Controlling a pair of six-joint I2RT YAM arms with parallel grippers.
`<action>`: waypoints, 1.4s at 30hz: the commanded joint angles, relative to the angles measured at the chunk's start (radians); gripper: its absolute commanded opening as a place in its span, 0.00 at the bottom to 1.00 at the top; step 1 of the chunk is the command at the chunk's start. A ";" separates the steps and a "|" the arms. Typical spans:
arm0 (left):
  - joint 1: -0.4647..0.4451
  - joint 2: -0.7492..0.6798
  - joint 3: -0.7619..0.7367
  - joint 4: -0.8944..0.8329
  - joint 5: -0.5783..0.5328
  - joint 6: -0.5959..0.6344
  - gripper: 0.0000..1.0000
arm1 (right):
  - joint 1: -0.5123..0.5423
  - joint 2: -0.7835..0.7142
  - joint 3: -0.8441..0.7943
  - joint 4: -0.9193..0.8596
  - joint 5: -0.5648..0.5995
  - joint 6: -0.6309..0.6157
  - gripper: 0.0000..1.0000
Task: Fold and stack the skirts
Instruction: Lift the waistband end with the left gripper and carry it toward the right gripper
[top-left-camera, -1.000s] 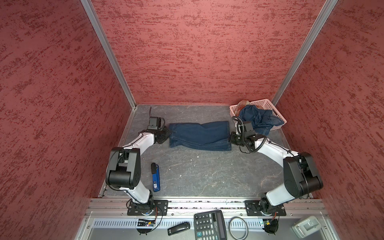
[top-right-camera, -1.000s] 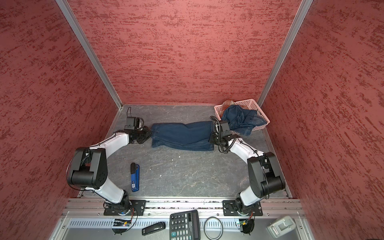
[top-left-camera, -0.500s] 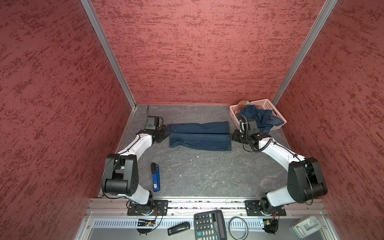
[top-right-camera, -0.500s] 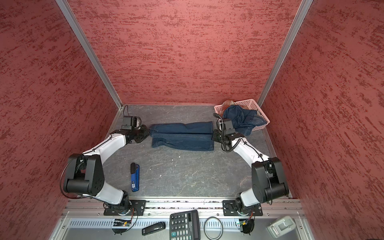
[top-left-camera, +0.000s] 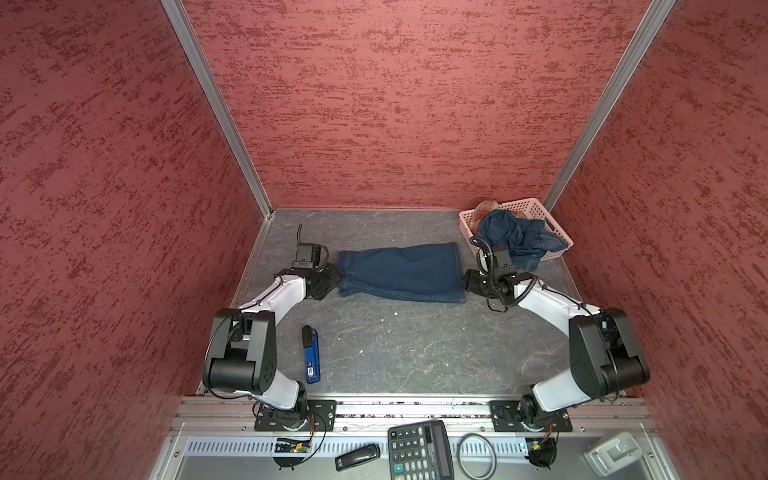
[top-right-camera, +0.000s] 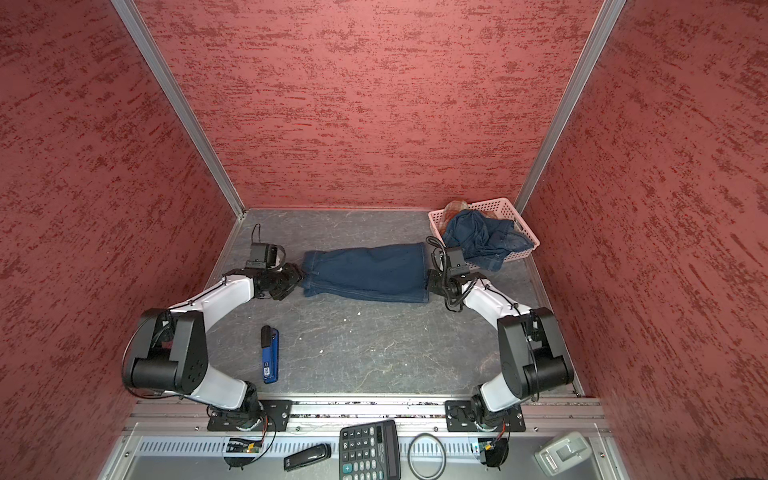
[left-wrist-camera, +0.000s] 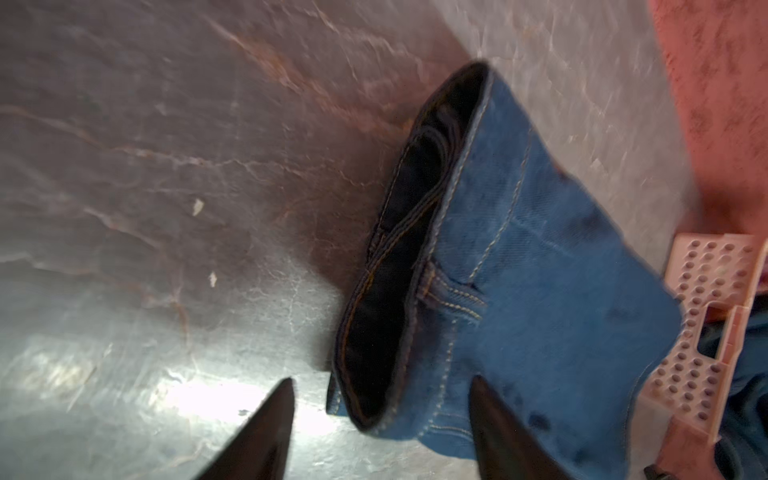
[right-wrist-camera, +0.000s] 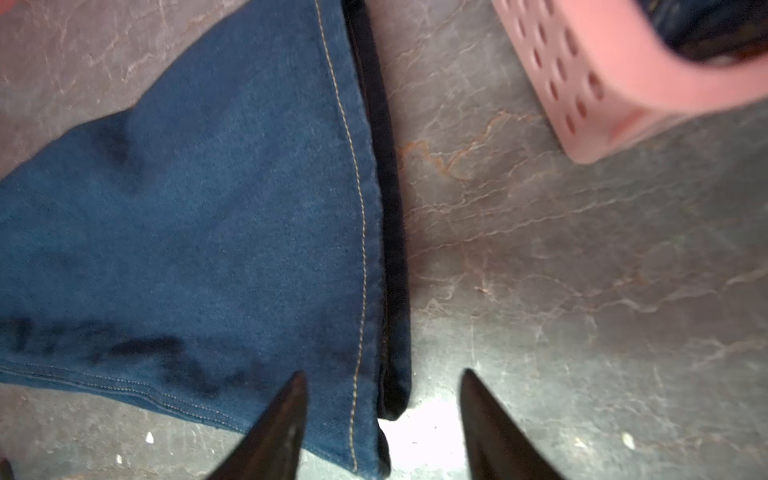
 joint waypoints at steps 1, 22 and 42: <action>-0.002 -0.017 0.075 -0.030 -0.049 0.036 0.79 | -0.005 -0.030 0.061 0.001 0.043 -0.032 0.66; 0.027 0.318 0.227 -0.090 0.153 0.129 0.79 | 0.018 0.197 0.192 0.014 0.037 -0.037 0.68; -0.039 0.454 0.394 -0.224 0.033 0.205 0.00 | 0.023 0.306 0.142 0.139 -0.002 0.056 0.67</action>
